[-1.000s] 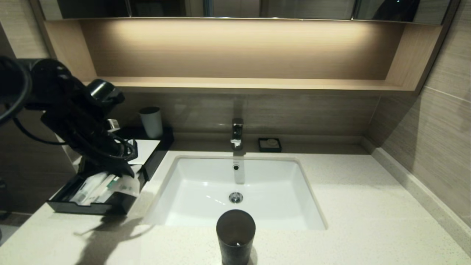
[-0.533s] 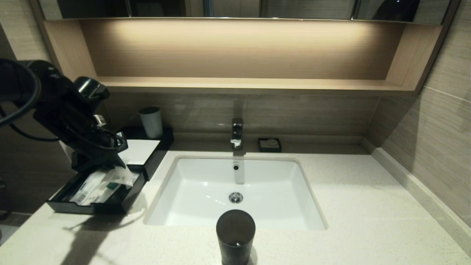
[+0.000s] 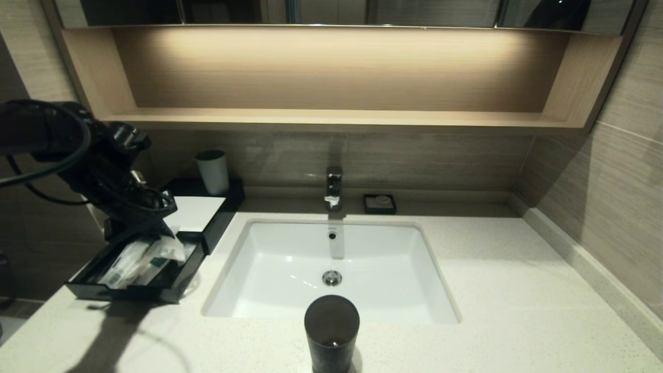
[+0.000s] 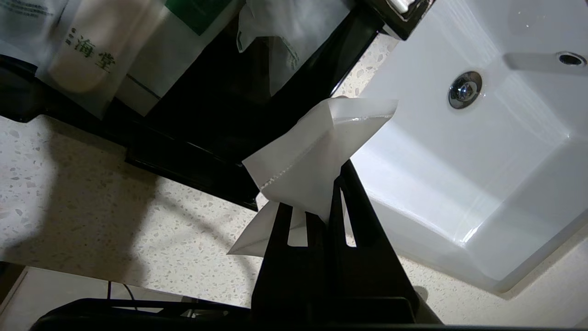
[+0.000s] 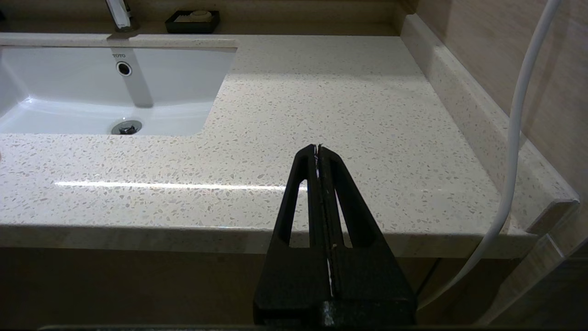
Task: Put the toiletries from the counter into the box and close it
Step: Place the bathroom toiletry into the drawer
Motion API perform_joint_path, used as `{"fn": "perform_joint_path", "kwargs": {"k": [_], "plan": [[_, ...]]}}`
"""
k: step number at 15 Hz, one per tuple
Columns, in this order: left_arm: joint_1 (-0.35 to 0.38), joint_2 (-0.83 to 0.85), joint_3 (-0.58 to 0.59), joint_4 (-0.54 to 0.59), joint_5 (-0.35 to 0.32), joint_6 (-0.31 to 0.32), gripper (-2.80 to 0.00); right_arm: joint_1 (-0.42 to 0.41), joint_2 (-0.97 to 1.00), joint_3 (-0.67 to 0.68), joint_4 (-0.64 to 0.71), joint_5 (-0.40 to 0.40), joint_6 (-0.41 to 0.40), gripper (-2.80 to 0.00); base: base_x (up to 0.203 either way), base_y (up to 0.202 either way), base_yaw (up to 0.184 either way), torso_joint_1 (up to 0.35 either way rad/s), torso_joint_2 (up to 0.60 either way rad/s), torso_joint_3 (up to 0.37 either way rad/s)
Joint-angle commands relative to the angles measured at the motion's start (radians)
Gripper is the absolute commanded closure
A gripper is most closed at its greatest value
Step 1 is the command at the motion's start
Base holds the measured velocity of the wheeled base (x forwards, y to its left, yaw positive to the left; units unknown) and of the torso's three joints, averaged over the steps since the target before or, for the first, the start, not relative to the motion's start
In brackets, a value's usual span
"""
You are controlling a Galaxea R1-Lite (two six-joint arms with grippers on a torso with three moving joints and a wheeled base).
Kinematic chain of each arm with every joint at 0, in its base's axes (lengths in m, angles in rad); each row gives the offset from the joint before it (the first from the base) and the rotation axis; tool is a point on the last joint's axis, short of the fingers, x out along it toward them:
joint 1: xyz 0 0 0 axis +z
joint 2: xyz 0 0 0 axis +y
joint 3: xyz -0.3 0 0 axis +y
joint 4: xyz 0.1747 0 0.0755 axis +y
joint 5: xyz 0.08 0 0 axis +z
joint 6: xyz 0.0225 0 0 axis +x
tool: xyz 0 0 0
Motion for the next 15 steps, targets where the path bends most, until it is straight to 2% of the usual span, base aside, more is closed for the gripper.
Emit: {"fn": "perform_joint_path", "kwargs": {"k": [1,6,10,15], "plan": [[0.019,0.041,-0.023,0.007,-0.004,-0.017,0.0,0.0,0.0,0.002,-0.001,0.0,0.0,0.0,0.0,0.0,0.0,0.0,0.0,0.0],[0.034,0.086,-0.045,0.005,-0.007,-0.058,0.0,0.0,0.0,0.002,-0.001,0.0,0.0,0.0,0.0,0.0,0.0,0.0,0.0,0.0],[0.055,0.119,-0.078,0.007,-0.023,-0.115,0.0,0.0,0.0,0.002,-0.001,0.0,0.0,0.0,0.0,0.0,0.0,0.0,0.0,0.0],[0.105,0.14,-0.081,0.01,-0.023,-0.149,0.0,0.0,0.0,0.002,-0.001,0.0,0.0,0.0,0.0,0.0,0.0,0.0,0.0,0.0]]}}
